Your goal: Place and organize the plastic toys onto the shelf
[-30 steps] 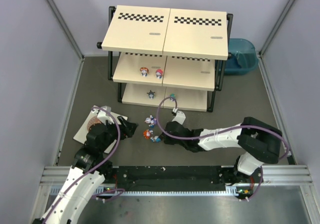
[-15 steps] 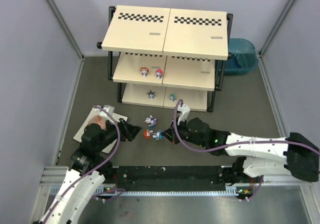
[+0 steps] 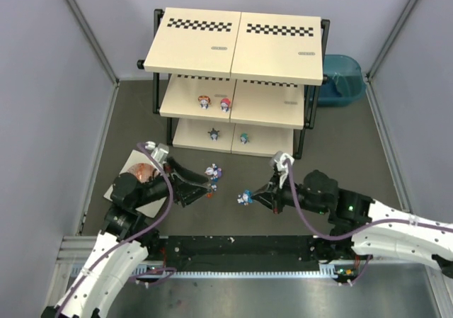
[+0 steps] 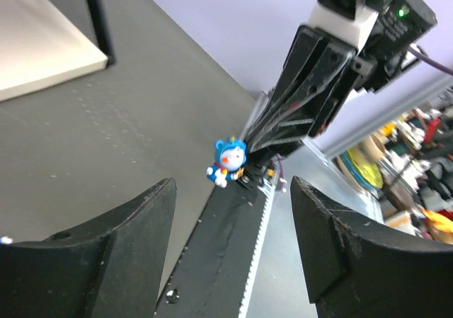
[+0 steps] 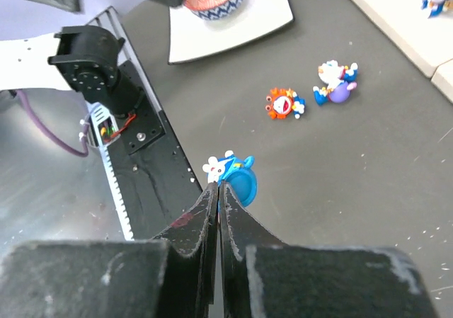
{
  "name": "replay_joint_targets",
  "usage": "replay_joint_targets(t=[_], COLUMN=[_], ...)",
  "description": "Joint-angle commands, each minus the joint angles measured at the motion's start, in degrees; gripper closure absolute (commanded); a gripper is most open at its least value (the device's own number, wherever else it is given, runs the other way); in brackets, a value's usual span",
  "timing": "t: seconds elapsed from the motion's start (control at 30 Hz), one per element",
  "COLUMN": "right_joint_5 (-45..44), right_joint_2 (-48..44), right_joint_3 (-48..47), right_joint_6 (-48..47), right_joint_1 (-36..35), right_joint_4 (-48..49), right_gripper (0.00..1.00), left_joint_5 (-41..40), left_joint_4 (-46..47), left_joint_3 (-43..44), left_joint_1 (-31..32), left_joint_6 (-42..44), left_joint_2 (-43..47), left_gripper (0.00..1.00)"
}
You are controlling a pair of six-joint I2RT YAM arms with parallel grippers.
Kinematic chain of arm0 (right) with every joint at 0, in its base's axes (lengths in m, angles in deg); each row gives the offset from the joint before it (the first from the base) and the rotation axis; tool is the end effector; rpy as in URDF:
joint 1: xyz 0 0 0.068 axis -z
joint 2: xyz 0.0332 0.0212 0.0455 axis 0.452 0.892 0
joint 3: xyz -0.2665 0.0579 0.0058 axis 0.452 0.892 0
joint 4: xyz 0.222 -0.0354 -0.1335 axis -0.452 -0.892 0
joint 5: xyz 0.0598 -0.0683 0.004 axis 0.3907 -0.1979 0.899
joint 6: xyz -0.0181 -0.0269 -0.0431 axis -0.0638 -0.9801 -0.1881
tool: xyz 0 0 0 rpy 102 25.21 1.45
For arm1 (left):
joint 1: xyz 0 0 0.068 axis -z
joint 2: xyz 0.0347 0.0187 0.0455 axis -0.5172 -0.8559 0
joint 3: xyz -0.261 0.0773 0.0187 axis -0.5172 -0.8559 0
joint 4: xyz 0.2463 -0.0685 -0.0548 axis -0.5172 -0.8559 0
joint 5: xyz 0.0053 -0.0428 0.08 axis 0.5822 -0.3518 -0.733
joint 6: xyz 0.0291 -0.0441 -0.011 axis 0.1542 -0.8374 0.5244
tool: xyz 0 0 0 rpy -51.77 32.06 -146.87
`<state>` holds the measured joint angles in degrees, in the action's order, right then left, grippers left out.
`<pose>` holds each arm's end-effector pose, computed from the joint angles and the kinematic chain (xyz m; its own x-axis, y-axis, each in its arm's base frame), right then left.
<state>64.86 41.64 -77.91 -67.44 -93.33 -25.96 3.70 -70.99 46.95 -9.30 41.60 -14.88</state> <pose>0.0732 0.1685 0.2826 -0.4243 -0.0928 -0.9008 -0.8220 0.4568 0.3401 0.0909 -0.0628 0.2903 -0.5386 -0.2928 -0.7901 0.7308 0.3043 -0.6110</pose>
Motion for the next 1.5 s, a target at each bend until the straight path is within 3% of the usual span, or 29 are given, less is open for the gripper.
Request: replay_joint_targets(t=[0.0, 0.2, 0.4, 0.6, 0.77, 0.87, 1.07, 1.47], right_joint_5=[2.6, 2.7, 5.8, 8.0, 7.3, 7.4, 8.4, 9.5], right_joint_2=[-6.8, -9.2, -4.5, -3.2, -2.2, -1.3, -0.9, -0.4], right_joint_3=[-2.8, -5.2, -8.8, -10.7, -12.0, -12.4, -12.4, -12.4], right_joint_6=[-5.9, -7.2, -6.2, -6.9, -5.9, -5.7, -5.0, -4.3], right_joint_1=[0.4, 0.4, 0.4, 0.4, 0.4, 0.4, 0.4, 0.4], right_joint_4=[-3.2, -8.0, -10.6, -10.6, -11.0, -11.9, -12.2, -12.4], right_gripper=[1.0, 1.0, 1.0, 1.0, 1.0, 1.0, 1.0, 1.0], left_joint_5=[12.0, 14.5, 10.0, 10.4, 3.9, -3.4, -15.4, -36.5], left_joint_4=[18.6, 17.9, -4.7, -6.4, -11.3, -13.8, -12.9, -14.0], left_joint_3=[-3.1, 0.7, 10.2, 10.1, 12.1, 13.4, 15.0, 21.9], left_joint_1=[0.1, 0.1, 0.7, 2.1, 5.1, 10.7, 28.9, 47.6], left_joint_6=[-7.6, -3.4, 13.8, 15.0, 19.0, 21.4, 22.8, 30.0], left_joint_2=[-4.9, -7.4, -7.6, -6.8, -7.2, -8.0, -13.7, -24.8], left_gripper=[0.3, 0.32, 0.3, 0.33, 0.36, 0.36, 0.38, 0.39])
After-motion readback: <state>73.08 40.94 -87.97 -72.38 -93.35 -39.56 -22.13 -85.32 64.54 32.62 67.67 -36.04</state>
